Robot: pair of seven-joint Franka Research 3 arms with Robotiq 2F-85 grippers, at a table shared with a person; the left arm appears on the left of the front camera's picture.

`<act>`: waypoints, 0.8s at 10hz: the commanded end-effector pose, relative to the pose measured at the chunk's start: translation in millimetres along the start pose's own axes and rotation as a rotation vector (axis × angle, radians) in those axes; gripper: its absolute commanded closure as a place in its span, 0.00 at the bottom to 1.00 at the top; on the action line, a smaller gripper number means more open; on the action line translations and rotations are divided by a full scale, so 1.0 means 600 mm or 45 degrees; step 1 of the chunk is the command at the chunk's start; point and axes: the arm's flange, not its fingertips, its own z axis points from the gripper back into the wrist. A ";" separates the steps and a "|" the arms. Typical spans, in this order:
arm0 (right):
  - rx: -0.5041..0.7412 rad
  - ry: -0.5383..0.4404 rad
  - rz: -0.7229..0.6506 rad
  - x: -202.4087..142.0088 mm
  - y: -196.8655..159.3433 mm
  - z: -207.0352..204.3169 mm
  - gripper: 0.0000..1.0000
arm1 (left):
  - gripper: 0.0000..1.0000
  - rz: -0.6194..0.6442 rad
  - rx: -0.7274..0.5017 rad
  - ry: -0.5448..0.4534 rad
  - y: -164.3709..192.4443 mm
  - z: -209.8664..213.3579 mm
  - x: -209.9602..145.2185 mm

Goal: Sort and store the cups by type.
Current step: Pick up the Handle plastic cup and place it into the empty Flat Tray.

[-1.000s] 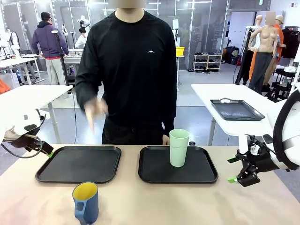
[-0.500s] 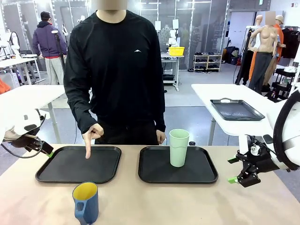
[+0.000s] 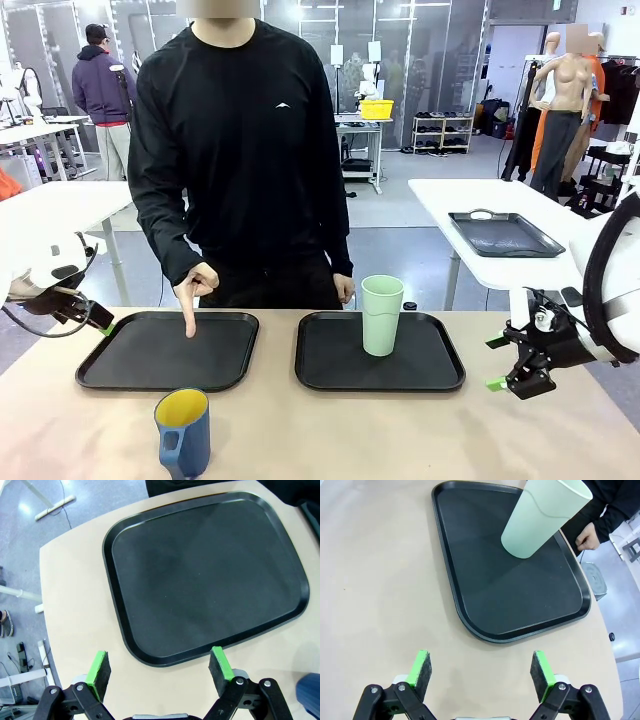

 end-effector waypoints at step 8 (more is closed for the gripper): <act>-0.007 -0.017 -0.003 -0.002 -0.005 -0.002 0.00 | 0.00 -0.226 -0.123 -0.029 0.022 -0.006 -0.013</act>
